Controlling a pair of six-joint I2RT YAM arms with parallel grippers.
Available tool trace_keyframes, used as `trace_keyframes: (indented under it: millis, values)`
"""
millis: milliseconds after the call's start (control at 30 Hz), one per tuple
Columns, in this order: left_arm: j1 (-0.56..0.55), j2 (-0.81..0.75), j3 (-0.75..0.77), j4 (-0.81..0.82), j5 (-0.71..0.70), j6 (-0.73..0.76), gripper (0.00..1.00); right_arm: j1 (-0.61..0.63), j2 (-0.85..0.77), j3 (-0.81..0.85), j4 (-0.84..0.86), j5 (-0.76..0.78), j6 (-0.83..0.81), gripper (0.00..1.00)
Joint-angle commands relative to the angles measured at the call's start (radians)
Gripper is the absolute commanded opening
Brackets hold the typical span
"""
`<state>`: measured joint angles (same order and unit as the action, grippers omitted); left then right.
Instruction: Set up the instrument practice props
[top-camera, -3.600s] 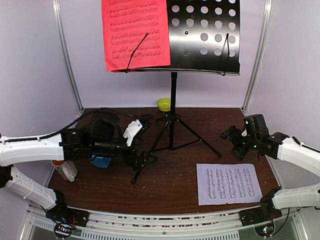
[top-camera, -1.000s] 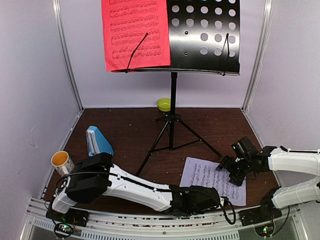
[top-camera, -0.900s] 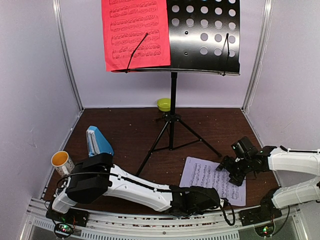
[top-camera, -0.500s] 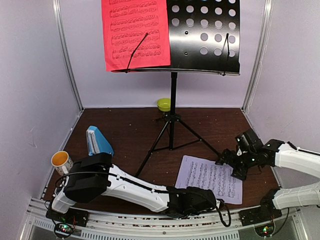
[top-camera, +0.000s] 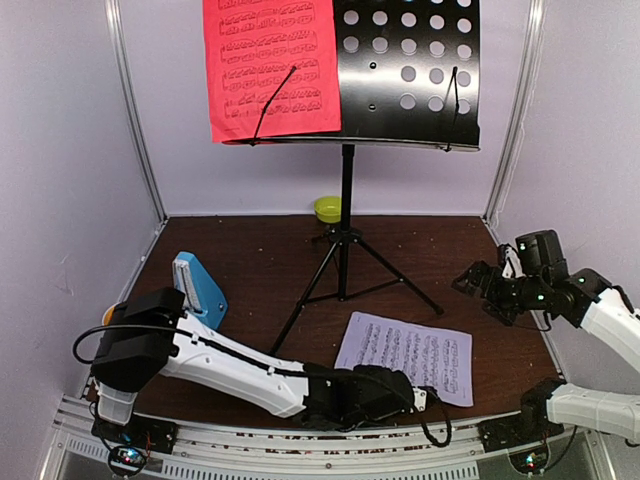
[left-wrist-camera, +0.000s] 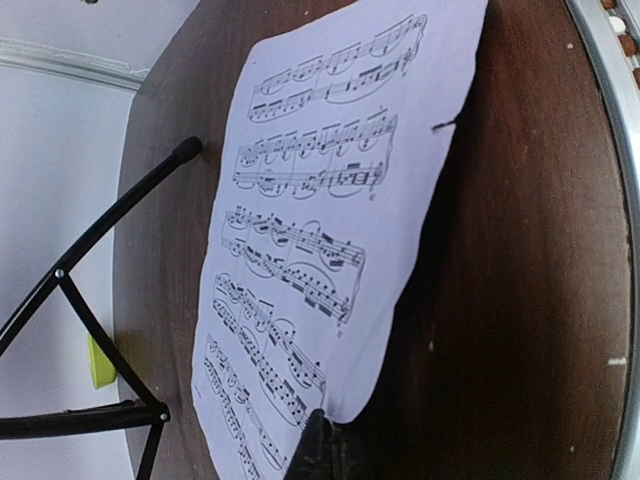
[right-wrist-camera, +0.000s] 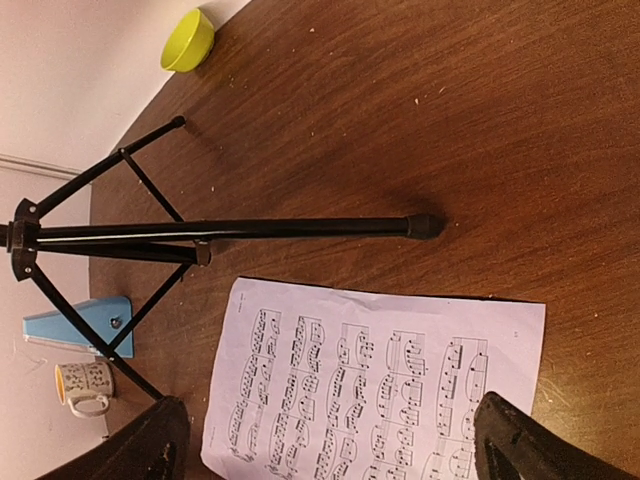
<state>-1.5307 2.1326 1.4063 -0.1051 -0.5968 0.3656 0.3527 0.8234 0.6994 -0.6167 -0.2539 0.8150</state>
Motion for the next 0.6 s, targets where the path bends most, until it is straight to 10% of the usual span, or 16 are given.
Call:
trace_keyframes:
  millis: [0,567]
  values:
    - [0.022,-0.137,-0.066,0.046,0.021,-0.102,0.00,-0.021,-0.010,0.008,-0.032,-0.107,-0.098,1.00]
    - [0.023,-0.604,-0.533,0.315,0.044,0.070,0.00,-0.021,0.007,-0.234,0.101,-0.477,0.034,0.96]
